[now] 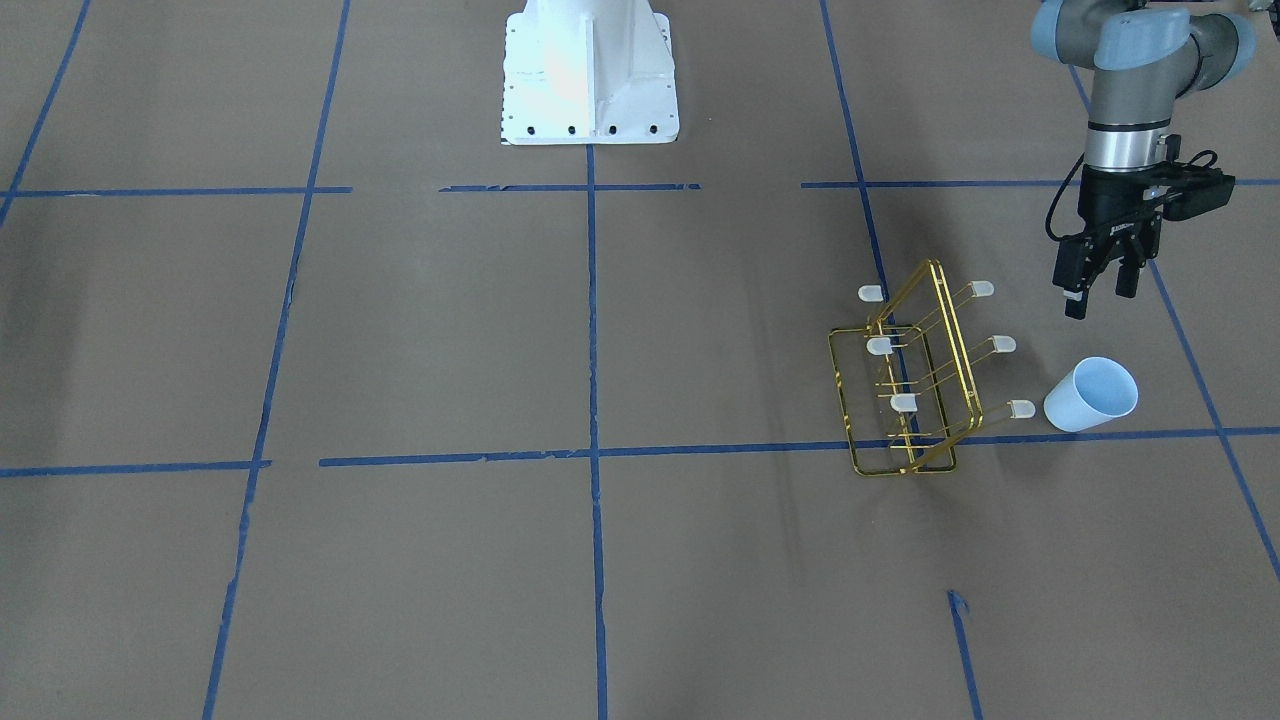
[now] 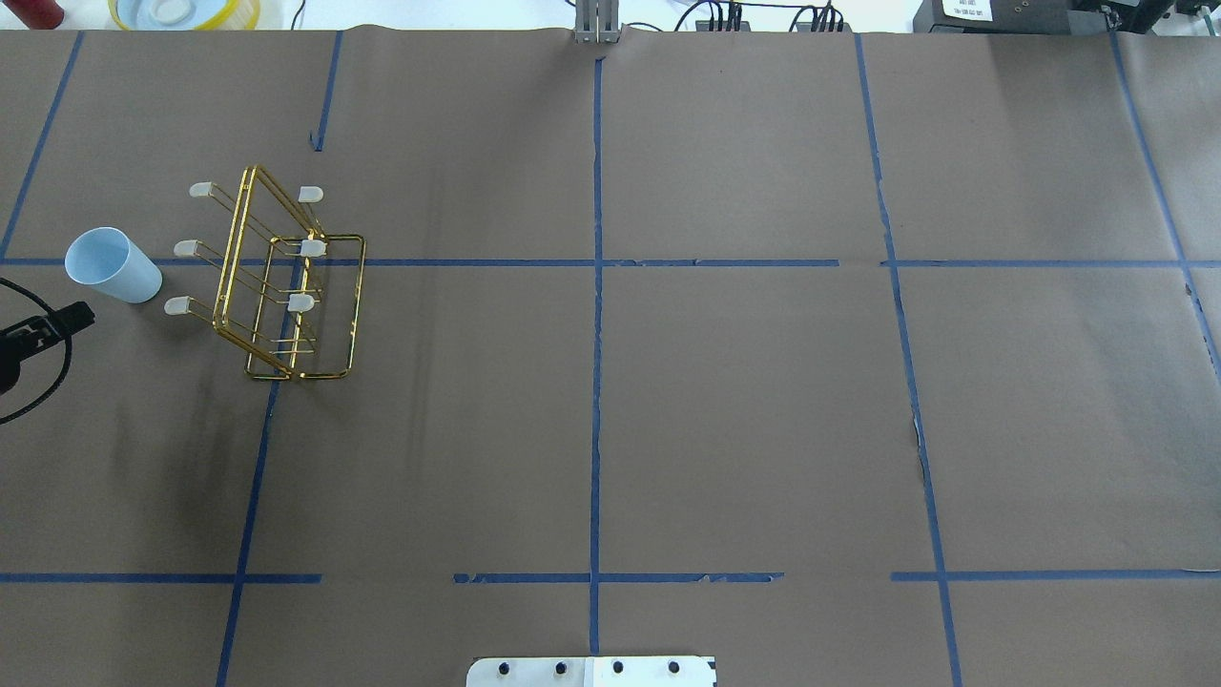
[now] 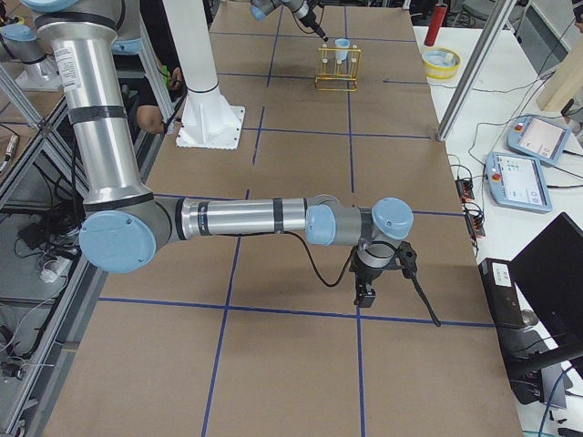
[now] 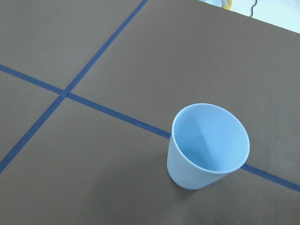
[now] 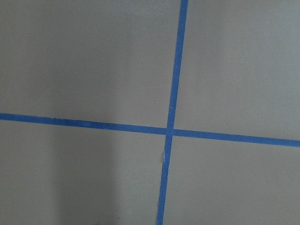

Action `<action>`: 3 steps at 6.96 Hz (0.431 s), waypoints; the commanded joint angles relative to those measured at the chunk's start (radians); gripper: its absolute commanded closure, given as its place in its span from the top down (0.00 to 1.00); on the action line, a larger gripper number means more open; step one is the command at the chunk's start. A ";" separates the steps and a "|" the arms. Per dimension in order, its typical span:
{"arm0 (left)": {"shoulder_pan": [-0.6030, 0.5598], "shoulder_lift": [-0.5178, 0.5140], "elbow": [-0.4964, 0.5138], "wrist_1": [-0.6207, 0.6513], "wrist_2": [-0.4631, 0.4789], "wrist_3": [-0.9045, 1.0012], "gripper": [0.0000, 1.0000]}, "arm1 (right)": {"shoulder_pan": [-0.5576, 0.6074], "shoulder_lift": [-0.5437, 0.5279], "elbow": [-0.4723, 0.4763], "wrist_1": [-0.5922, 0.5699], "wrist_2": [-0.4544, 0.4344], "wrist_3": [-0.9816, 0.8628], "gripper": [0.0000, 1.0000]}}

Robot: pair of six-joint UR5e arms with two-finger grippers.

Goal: Hang cup on cup holder
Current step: 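Move the left gripper in toward the light blue cup and grasp it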

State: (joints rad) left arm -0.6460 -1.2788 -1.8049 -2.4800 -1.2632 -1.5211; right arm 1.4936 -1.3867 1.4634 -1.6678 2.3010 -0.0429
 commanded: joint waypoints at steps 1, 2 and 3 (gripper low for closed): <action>0.043 -0.005 0.013 0.001 0.195 -0.007 1.00 | 0.000 0.000 0.000 -0.001 0.000 0.000 1.00; 0.074 -0.008 0.013 0.003 0.224 -0.007 1.00 | 0.000 0.000 0.000 -0.001 0.000 0.000 1.00; 0.100 -0.046 0.037 0.007 0.241 -0.007 1.00 | -0.001 0.000 0.000 -0.001 0.000 0.000 1.00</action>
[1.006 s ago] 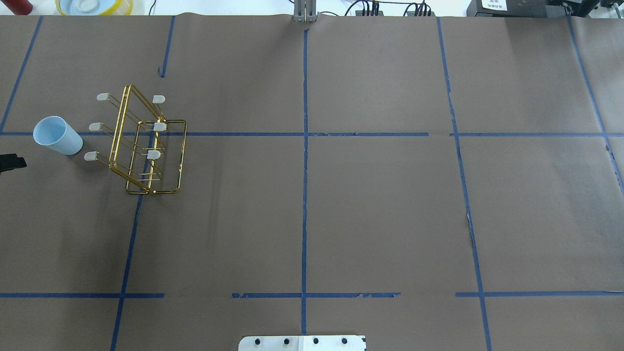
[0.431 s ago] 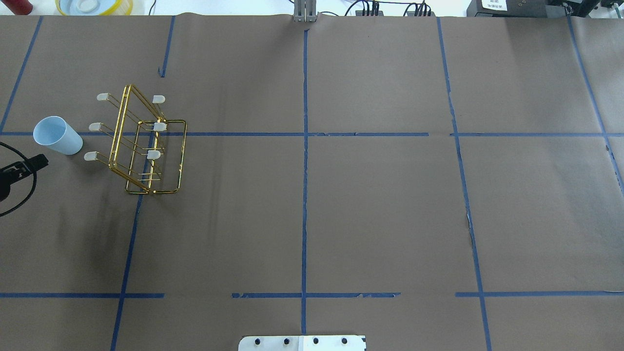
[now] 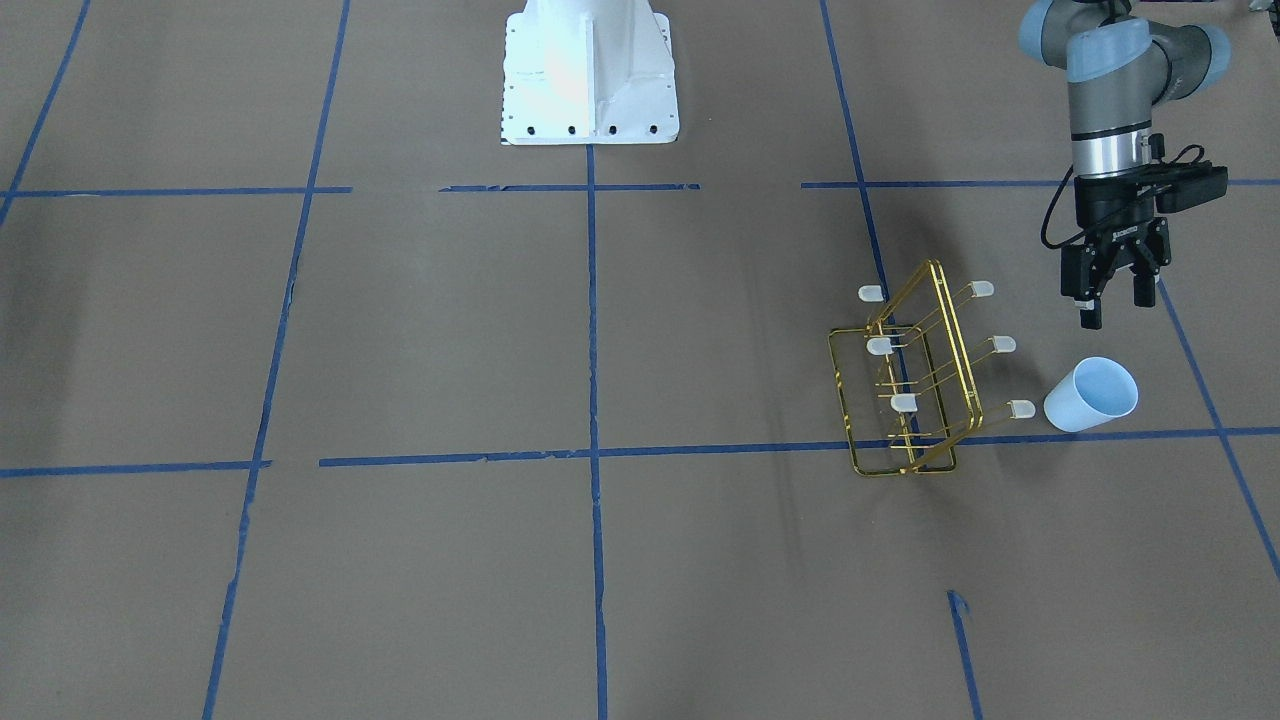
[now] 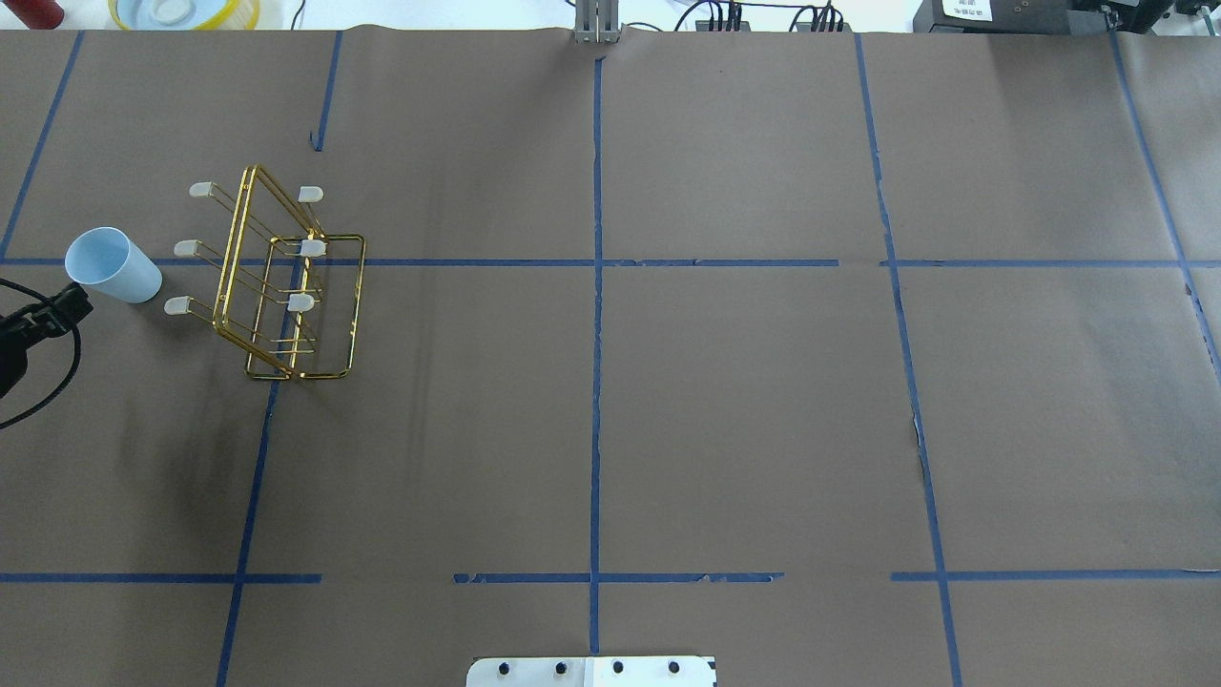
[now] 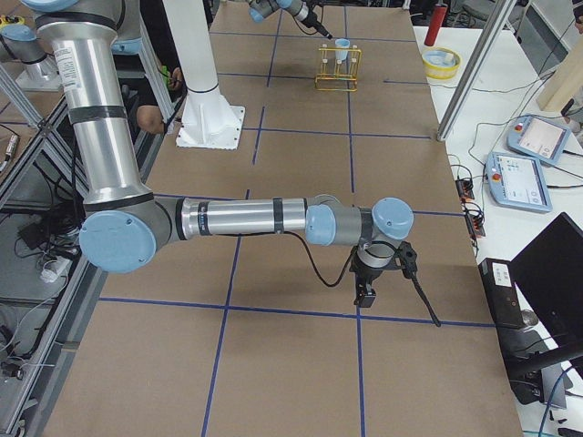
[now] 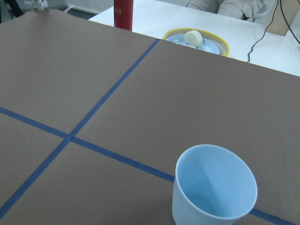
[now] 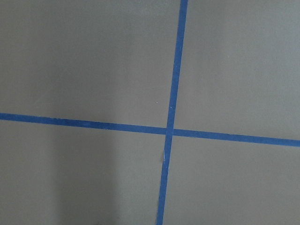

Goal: Hang cup on cup holder
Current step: 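Move the left gripper in toward the light blue cup and grasp it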

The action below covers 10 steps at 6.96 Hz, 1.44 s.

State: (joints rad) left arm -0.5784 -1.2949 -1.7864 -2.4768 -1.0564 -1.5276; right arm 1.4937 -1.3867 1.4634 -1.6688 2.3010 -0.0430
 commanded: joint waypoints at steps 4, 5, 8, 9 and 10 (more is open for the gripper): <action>0.080 -0.118 0.148 0.006 0.224 0.001 1.00 | 0.000 0.000 0.000 0.001 0.000 0.000 1.00; 0.080 -0.133 0.181 0.006 0.258 0.001 1.00 | 0.000 0.000 0.000 0.001 0.000 0.000 1.00; 0.086 -0.158 0.228 0.004 0.300 0.004 1.00 | 0.000 0.000 0.000 0.001 0.000 0.000 1.00; 0.091 -0.184 0.251 0.004 0.305 0.003 1.00 | -0.001 0.000 0.000 0.000 0.000 0.000 1.00; 0.091 -0.210 0.275 0.002 0.321 0.004 1.00 | 0.000 0.000 0.000 0.000 0.000 0.000 1.00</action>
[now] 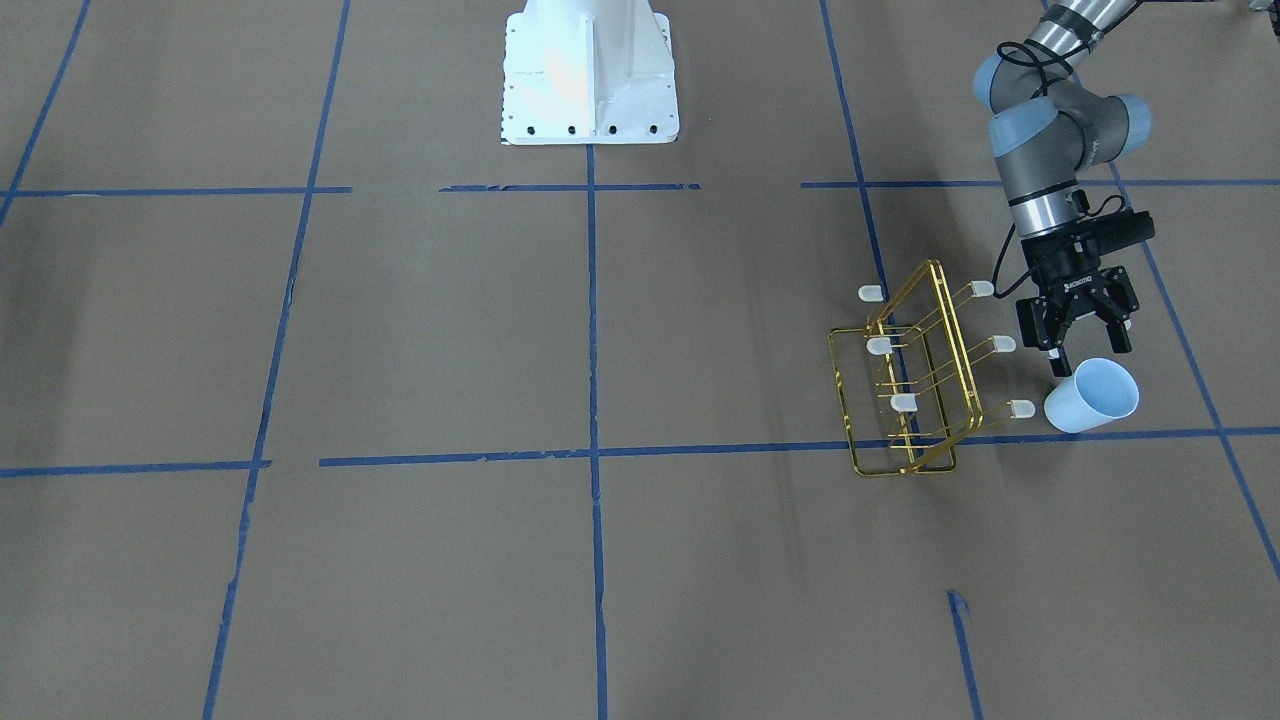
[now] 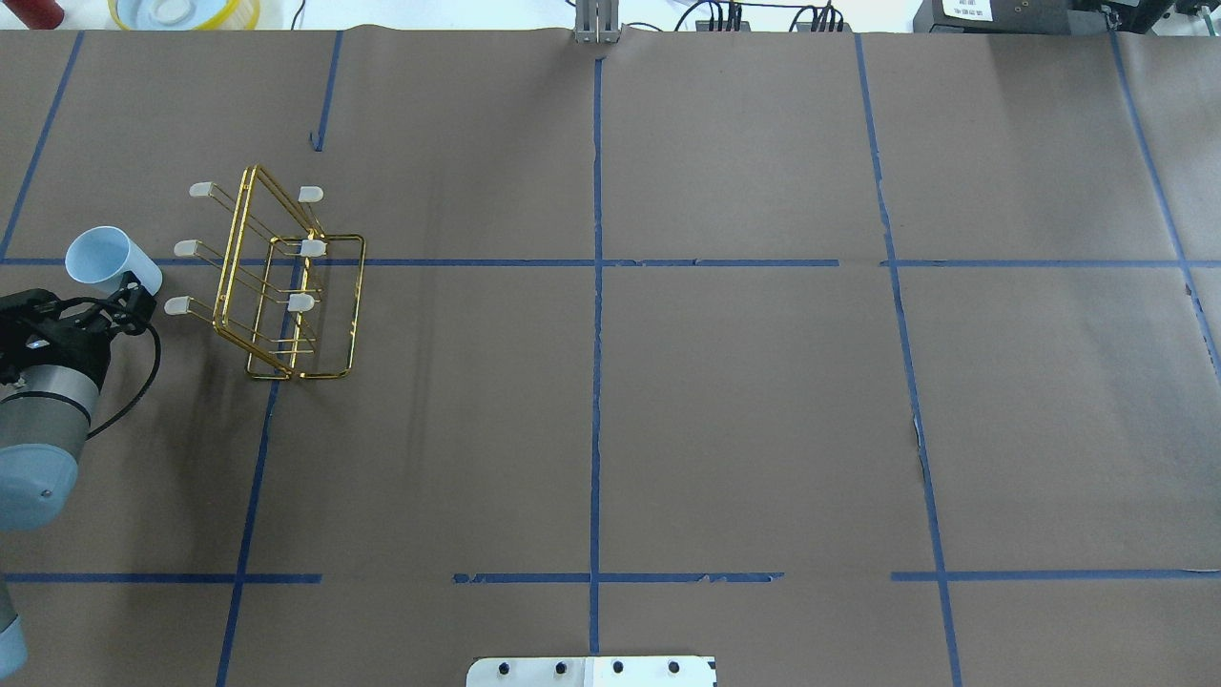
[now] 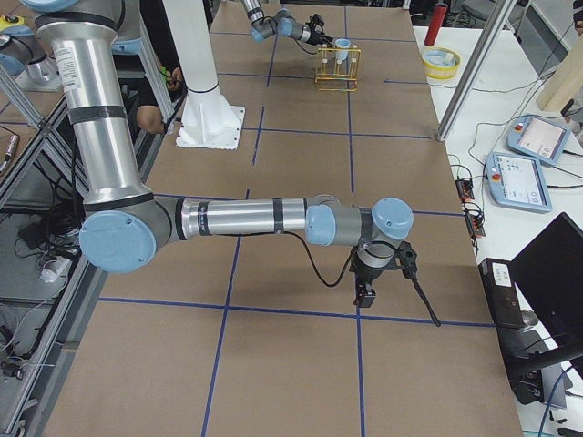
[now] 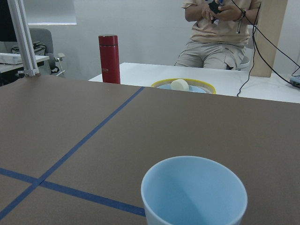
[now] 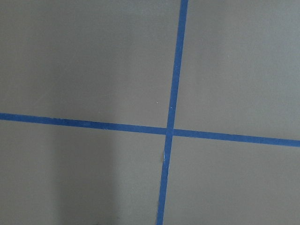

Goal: Hang cup on cup holder
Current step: 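Lift the light blue cup with the left gripper and draw it back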

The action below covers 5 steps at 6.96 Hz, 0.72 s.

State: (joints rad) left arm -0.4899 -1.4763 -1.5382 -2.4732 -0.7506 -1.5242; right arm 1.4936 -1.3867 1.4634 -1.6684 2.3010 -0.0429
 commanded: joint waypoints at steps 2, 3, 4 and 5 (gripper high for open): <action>0.022 -0.035 0.035 -0.010 0.037 -0.001 1.00 | -0.001 0.000 0.000 0.001 0.000 0.000 1.00; 0.034 -0.036 0.059 -0.013 0.059 -0.010 1.00 | 0.000 0.000 0.000 -0.001 0.000 0.000 1.00; 0.040 -0.039 0.073 -0.012 0.066 -0.026 1.00 | 0.000 0.000 0.000 0.001 0.000 0.000 1.00; 0.056 -0.038 0.081 -0.013 0.068 -0.028 1.00 | 0.000 0.000 0.000 -0.001 0.000 0.000 1.00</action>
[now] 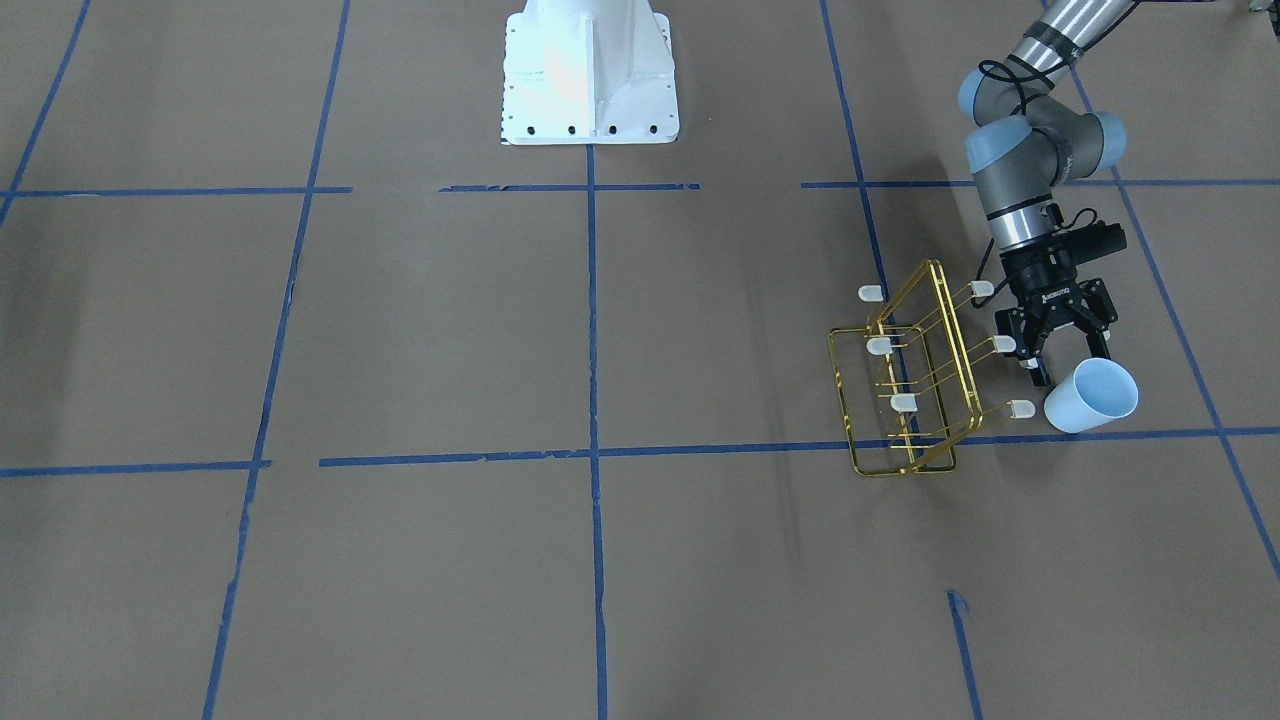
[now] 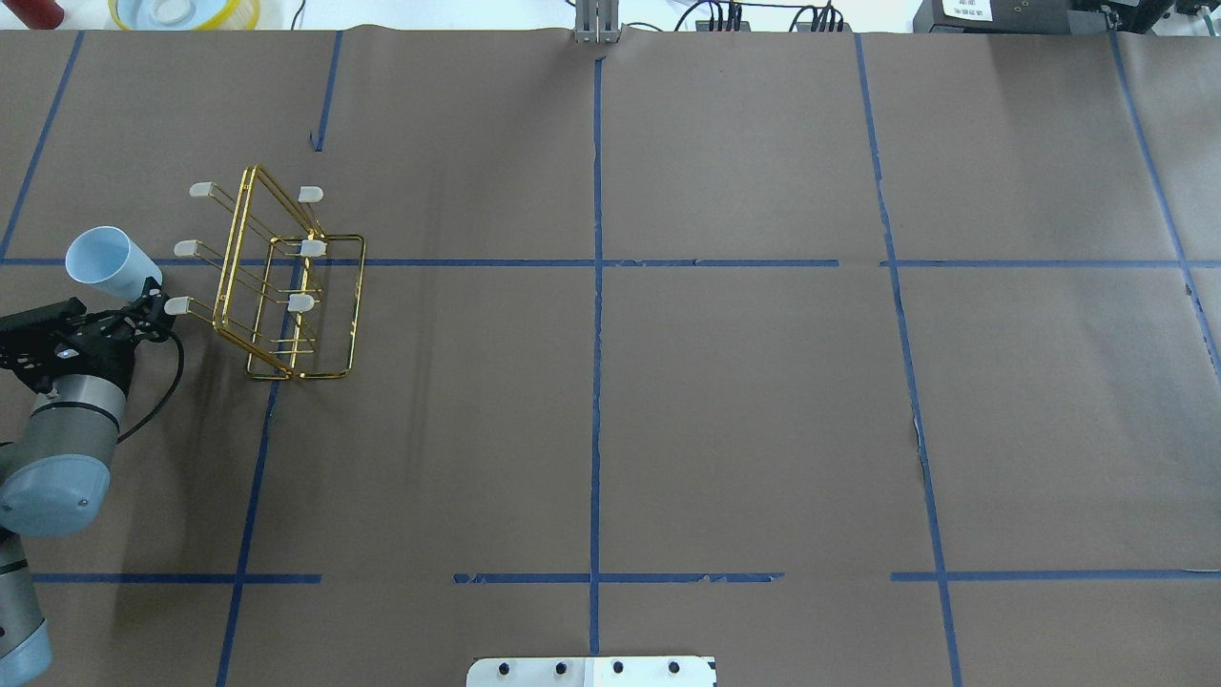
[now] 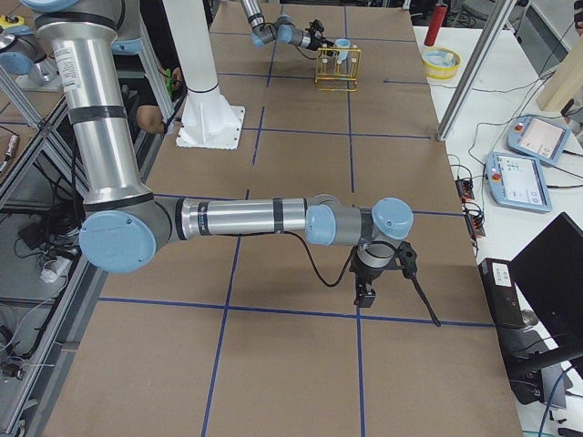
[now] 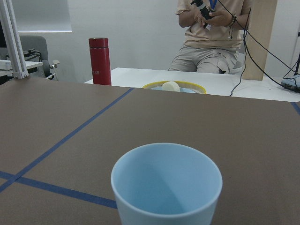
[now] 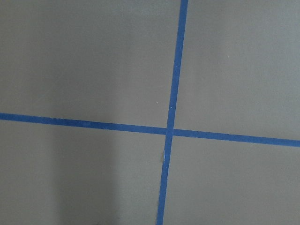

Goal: Hang cup on cup holder
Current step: 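Lift the light blue cup with the left gripper and draw it back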

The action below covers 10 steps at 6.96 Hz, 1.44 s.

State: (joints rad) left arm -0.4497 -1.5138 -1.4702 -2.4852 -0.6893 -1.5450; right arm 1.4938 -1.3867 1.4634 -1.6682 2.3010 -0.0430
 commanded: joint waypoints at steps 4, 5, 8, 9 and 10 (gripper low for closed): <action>0.013 -0.002 0.036 -0.003 0.007 -0.010 1.00 | 0.000 0.000 0.000 -0.001 0.000 0.000 1.00; 0.006 -0.003 0.036 -0.003 0.005 -0.012 1.00 | -0.001 0.000 0.000 0.001 0.000 0.000 1.00; -0.012 -0.028 0.037 0.002 0.005 -0.014 1.00 | 0.000 0.000 0.000 -0.001 0.000 0.000 1.00; -0.023 -0.031 0.039 0.002 0.001 -0.014 1.00 | 0.000 0.000 0.000 -0.001 0.000 0.000 1.00; -0.032 -0.046 0.060 0.002 -0.004 -0.014 1.00 | 0.000 0.000 0.000 -0.001 0.000 0.000 1.00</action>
State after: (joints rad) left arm -0.4708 -1.5466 -1.4264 -2.4838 -0.6884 -1.5585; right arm 1.4939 -1.3867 1.4634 -1.6690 2.3010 -0.0430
